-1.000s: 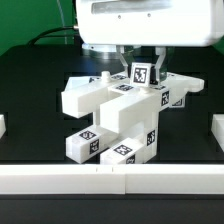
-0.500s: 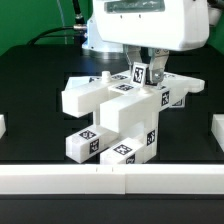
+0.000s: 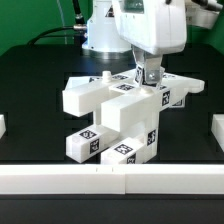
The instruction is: Assemble chair
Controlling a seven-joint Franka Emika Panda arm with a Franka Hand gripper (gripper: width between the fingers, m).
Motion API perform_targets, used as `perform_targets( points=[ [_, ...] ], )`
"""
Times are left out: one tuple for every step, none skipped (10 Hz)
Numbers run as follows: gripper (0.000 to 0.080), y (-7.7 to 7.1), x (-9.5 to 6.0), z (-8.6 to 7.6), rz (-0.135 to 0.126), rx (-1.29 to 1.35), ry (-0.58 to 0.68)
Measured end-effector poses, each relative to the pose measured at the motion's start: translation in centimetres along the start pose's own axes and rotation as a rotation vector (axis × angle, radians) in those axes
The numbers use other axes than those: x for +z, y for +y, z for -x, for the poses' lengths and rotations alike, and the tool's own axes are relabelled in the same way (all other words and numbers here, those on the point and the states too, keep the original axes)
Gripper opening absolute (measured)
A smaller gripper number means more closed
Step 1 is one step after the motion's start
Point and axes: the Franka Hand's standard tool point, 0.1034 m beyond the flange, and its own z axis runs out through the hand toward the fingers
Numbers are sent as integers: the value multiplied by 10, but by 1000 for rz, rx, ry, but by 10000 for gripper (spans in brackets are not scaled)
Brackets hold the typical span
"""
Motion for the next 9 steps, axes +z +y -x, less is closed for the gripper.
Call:
perform_targets(
  points=[
    [284, 0, 0, 1, 0, 62, 0],
    [284, 0, 0, 1, 0, 107, 0],
    [297, 0, 0, 1, 0, 129, 0],
    [297, 0, 0, 1, 0, 125, 0],
    [502, 0, 0, 1, 1, 91, 0],
    [607, 0, 0, 1, 1, 86, 0],
    [607, 0, 0, 1, 2, 43, 1],
    [640, 0, 0, 1, 2, -30, 1],
    [640, 0, 0, 1, 2, -104, 1]
  ],
)
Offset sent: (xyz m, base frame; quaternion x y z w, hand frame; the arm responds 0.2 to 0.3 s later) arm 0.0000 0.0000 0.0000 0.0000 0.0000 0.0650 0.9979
